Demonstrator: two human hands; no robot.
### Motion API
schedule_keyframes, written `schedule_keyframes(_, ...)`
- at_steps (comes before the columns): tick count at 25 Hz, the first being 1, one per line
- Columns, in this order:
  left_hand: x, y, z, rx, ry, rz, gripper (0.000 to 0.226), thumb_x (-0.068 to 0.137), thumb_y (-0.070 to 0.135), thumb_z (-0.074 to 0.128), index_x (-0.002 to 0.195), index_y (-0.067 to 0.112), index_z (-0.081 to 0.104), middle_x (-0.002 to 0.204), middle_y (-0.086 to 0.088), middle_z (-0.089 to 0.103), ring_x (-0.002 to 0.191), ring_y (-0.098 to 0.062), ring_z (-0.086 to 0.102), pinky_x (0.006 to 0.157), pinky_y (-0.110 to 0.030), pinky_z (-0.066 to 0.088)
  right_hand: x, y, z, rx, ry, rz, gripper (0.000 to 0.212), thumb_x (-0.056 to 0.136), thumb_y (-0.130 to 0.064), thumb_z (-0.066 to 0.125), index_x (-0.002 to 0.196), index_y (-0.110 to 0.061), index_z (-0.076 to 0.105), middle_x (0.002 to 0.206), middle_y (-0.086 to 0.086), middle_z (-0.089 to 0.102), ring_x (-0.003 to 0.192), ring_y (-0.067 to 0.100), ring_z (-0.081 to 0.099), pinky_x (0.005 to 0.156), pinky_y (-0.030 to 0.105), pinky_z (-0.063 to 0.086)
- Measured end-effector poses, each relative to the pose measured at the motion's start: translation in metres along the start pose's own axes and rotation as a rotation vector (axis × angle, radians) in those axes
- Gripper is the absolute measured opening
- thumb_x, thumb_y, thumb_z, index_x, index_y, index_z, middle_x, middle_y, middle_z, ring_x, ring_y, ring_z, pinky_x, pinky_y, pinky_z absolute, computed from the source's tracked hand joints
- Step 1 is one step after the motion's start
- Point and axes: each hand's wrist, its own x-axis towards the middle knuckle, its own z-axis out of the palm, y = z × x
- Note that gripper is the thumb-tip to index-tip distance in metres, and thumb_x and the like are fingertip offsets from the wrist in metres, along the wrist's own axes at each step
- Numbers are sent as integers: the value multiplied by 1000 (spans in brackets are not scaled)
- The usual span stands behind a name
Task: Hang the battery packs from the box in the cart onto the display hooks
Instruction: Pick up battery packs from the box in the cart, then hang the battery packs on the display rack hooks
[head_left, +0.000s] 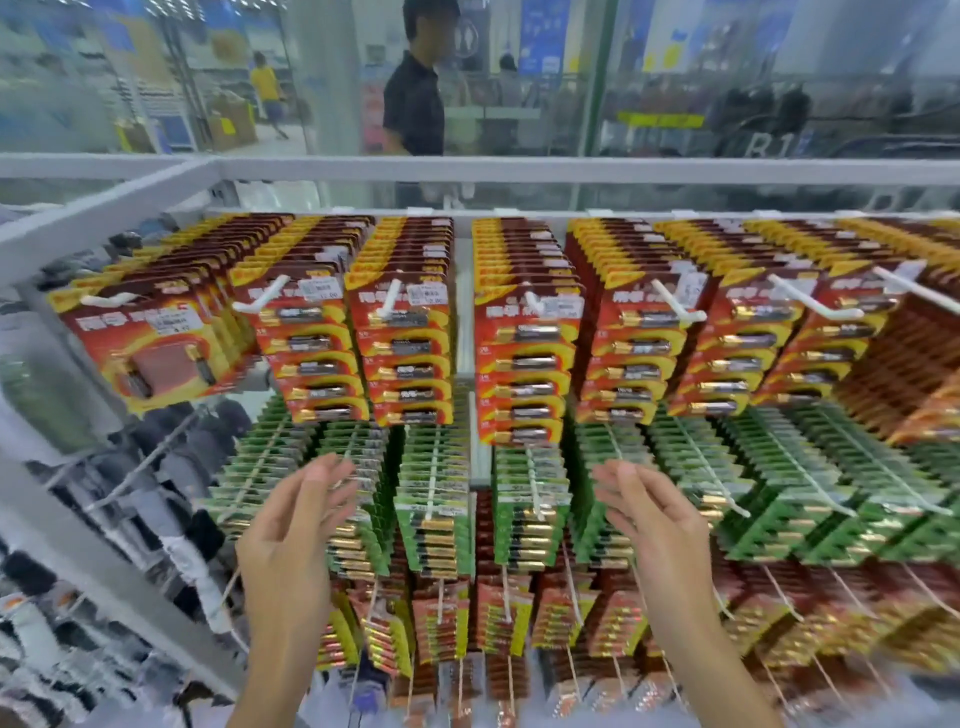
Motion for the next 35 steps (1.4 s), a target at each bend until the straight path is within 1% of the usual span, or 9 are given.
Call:
schedule_keyframes(4,-46,-31,38,-29,-171,-231,30,106,31,53,116,12,75,107,-3,80,101,-23,76,92,-44,57,-20,30,-57,-5,131,130,21,101,-34,59,103,-24,78,106,-8,79,102,8,73,101,38,52)
schedule_keyframes(10,-114,-80,131,-10,-514,-480,24,106,18,52,107,6,73,107,-13,79,101,-34,74,90,-46,61,-57,65,-178,-41,440,221,22,94,-43,66,91,-26,80,94,3,77,102,27,70,100,49,50)
schedule_keyframes(13,-159,-98,187,18,-718,-586,37,89,36,74,113,8,75,116,-15,77,112,-39,70,104,-58,51,-81,72,-246,30,588,260,23,96,-37,66,93,-18,79,101,13,75,106,30,68,97,43,51)
schedule_keyframes(15,-200,-102,235,66,-833,-628,52,81,44,78,118,8,74,116,-14,77,113,-39,70,101,-56,54,-101,75,-299,73,711,266,22,98,-28,65,97,-10,77,105,15,75,108,29,68,89,37,50)
schedule_keyframes(18,-265,-101,308,66,-996,-611,25,104,19,54,111,3,71,106,-14,77,88,-28,74,74,-36,61,-129,75,-369,97,883,252,17,97,-19,67,88,-9,78,95,13,76,95,25,67,81,37,46)
schedule_keyframes(20,-315,-101,352,89,-1108,-584,25,106,14,49,101,8,73,97,-9,80,73,-18,74,71,-35,56,-150,74,-415,108,1008,242,17,97,-17,67,87,-9,78,86,7,78,87,23,67,76,36,46)
schedule_keyframes(23,-383,-97,398,98,-1201,-577,24,106,12,50,101,8,72,90,-4,81,71,-15,75,63,-26,59,-183,78,-473,155,1151,230,17,99,-16,63,89,-8,75,82,3,77,84,24,65,70,33,45)
schedule_keyframes(28,-480,-95,447,173,-1359,-609,26,108,16,50,111,2,72,108,-14,77,95,-31,72,79,-38,55,-247,96,-541,257,1339,282,13,98,-19,67,94,-10,75,91,4,79,97,32,69,81,38,45)
schedule_keyframes(35,-555,-105,506,299,-1467,-645,28,108,22,52,112,4,73,107,-11,79,99,-31,73,86,-43,55,-266,117,-607,370,1484,354,14,98,-17,67,95,-6,75,89,2,80,101,34,69,86,44,48)
